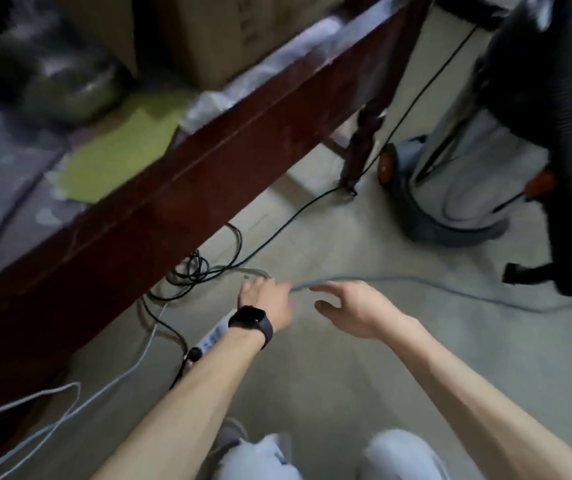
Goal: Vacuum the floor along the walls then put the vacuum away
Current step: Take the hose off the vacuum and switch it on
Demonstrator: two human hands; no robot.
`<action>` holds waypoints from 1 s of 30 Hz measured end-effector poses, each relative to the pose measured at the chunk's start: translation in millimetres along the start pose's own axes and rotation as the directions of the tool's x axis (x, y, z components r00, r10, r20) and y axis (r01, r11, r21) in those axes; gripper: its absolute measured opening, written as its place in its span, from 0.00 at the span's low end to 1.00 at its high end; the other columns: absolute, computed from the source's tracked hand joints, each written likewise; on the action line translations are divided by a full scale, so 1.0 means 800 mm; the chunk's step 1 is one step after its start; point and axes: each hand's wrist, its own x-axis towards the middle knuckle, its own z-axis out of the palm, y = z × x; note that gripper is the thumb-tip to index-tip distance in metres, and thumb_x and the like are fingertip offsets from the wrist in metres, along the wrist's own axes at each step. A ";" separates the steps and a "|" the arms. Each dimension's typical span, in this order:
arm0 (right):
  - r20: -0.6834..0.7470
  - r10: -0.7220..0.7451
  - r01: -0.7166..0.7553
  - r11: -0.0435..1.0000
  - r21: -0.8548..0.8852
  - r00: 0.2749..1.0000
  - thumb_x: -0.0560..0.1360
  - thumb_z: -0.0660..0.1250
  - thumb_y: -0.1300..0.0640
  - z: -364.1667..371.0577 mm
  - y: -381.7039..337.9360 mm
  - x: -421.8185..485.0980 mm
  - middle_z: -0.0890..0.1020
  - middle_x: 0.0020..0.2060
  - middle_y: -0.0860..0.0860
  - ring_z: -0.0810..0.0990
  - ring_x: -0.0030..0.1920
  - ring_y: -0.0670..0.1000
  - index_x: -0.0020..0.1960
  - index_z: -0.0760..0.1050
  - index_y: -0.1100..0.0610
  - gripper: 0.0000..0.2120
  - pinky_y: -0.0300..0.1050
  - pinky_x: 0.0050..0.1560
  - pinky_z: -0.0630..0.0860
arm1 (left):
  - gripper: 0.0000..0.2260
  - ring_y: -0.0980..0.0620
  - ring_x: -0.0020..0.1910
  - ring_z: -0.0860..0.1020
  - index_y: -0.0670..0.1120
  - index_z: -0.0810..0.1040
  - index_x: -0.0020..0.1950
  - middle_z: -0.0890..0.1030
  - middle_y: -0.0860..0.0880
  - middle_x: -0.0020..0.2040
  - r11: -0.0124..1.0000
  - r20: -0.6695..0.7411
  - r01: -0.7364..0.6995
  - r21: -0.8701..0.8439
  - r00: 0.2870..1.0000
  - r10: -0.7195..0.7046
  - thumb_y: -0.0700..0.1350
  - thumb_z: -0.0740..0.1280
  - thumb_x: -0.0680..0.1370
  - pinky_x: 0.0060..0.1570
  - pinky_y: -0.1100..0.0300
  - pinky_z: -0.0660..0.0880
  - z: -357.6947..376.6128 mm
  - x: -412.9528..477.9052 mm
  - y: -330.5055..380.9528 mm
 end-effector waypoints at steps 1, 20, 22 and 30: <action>-0.094 0.018 -0.013 0.998 0.053 0.995 0.83 0.65 0.48 -0.042 0.003 -0.045 0.78 0.71 0.50 0.75 0.71 0.54 0.75 0.74 0.45 0.21 0.43 0.68 0.69 | 0.18 0.44 0.65 0.72 0.57 0.72 0.69 0.77 0.47 0.64 0.997 -0.031 -0.062 -0.042 0.998 0.060 0.53 0.60 0.79 0.63 0.50 0.66 -0.047 -0.011 0.035; -0.678 0.378 -0.016 0.880 0.475 0.631 0.80 0.71 0.56 -0.580 -0.030 -0.637 0.82 0.60 0.44 0.77 0.64 0.49 0.63 0.82 0.50 0.13 0.31 0.61 0.65 | 0.15 0.47 0.57 0.77 0.57 0.77 0.63 0.78 0.52 0.60 0.876 -0.429 -0.482 0.026 0.786 0.446 0.51 0.63 0.77 0.53 0.54 0.73 -0.663 -0.293 0.404; -0.685 0.361 -0.005 0.886 0.463 0.632 0.80 0.71 0.55 -0.598 -0.031 -0.658 0.81 0.62 0.44 0.76 0.65 0.49 0.64 0.81 0.49 0.13 0.35 0.64 0.66 | 0.15 0.47 0.54 0.78 0.57 0.78 0.62 0.79 0.52 0.59 0.860 -0.454 -0.507 0.055 0.754 0.474 0.51 0.64 0.76 0.52 0.53 0.74 -0.681 -0.299 0.406; -0.674 0.397 -0.076 0.888 0.453 0.623 0.81 0.68 0.50 -0.652 -0.014 -0.655 0.77 0.65 0.39 0.72 0.68 0.44 0.70 0.76 0.45 0.17 0.38 0.65 0.65 | 0.14 0.49 0.56 0.77 0.58 0.78 0.61 0.79 0.54 0.59 0.830 -0.473 -0.557 0.040 0.721 0.507 0.50 0.65 0.76 0.54 0.54 0.74 -0.744 -0.245 0.400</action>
